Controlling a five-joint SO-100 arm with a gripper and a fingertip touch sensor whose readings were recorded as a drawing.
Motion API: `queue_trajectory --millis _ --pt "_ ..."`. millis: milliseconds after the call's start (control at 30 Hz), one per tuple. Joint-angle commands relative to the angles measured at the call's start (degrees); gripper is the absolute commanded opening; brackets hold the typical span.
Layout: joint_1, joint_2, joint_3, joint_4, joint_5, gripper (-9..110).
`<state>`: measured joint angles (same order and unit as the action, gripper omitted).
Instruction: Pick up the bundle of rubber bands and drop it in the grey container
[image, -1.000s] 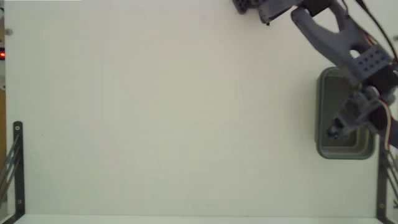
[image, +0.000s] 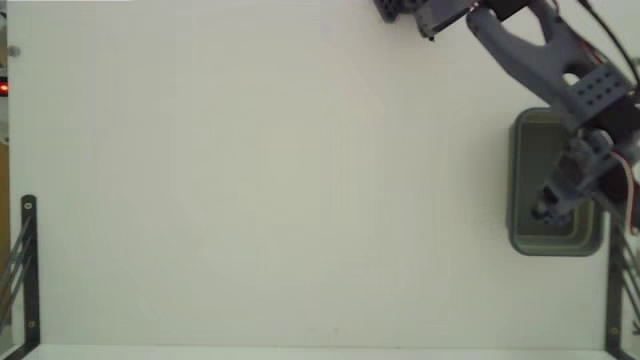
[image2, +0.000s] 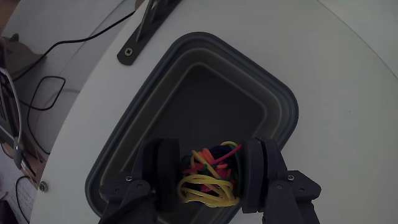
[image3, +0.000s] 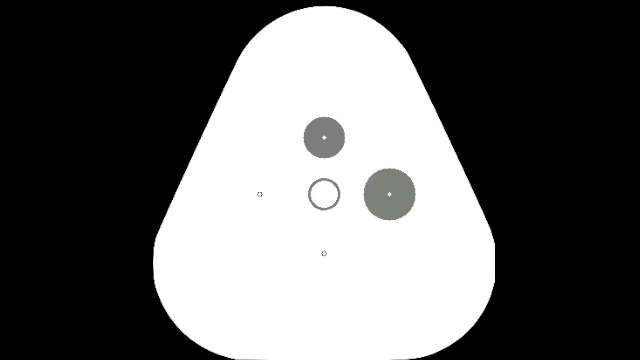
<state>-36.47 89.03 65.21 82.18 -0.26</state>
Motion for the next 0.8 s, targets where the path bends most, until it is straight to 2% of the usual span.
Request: queue_trajectory --millis 0,367,400,767 --pt "-0.9 4.1 0.7 -0.5 0.3 55" --pt "-0.9 4.1 0.7 -0.5 0.3 55" --pt "-0.9 4.1 0.7 -0.5 0.3 110" --pt "-0.9 4.1 0.7 -0.5 0.3 110"
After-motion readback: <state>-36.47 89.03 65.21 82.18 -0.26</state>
